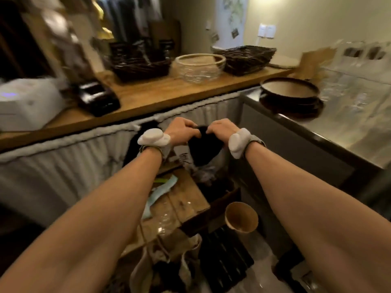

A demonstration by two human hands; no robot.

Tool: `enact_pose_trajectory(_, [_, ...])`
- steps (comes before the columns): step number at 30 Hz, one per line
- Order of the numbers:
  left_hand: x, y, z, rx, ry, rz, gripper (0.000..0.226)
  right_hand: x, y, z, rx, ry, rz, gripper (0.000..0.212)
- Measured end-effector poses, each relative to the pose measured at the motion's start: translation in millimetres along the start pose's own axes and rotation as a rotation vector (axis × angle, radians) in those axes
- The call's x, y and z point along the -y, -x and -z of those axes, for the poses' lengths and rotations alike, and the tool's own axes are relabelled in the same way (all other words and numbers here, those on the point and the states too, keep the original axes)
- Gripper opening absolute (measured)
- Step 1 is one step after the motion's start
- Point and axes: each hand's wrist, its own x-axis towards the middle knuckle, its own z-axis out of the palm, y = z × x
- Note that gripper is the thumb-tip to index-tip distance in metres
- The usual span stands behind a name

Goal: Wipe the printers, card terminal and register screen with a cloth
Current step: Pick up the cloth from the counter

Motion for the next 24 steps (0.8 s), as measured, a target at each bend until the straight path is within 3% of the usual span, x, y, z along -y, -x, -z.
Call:
enact_pose_trajectory(3, [33.9, 26.9, 52.4, -0.172, 0.126, 0.133, 0.013, 38.7, -6.4, -41.8, 0.106, -0.207, 0.072, 0.017])
enact_pose_trajectory(7, [67.3, 52.7, 87.4, -0.249, 0.196, 0.258, 0.002, 67.1, -16.1, -88.5, 0.202, -0.213, 0.161, 0.011])
enact_pose_trajectory(14, [86.2, 80.4, 114.3, -0.279, 0.194, 0.24, 0.035, 105.5, -26.2, -120.0, 0.202, -0.28, 0.285, 0.015])
enact_pose_trajectory(17, [91.0, 77.4, 144.2, -0.426, 0.338, 0.246, 0.046, 132.7, -36.3, -128.7, 0.236, -0.371, 0.274, 0.012])
enact_pose_trajectory(21, [115.6, 69.4, 188.0, -0.547, 0.386, 0.195, 0.049, 165.5, -63.2, -154.7, 0.285, -0.254, 0.277, 0.034])
enact_pose_trajectory(24, [155.8, 43.0, 226.0, -0.553, 0.28, 0.202, 0.055, 189.5, -98.9, -185.9, 0.24, -0.159, 0.255, 0.061])
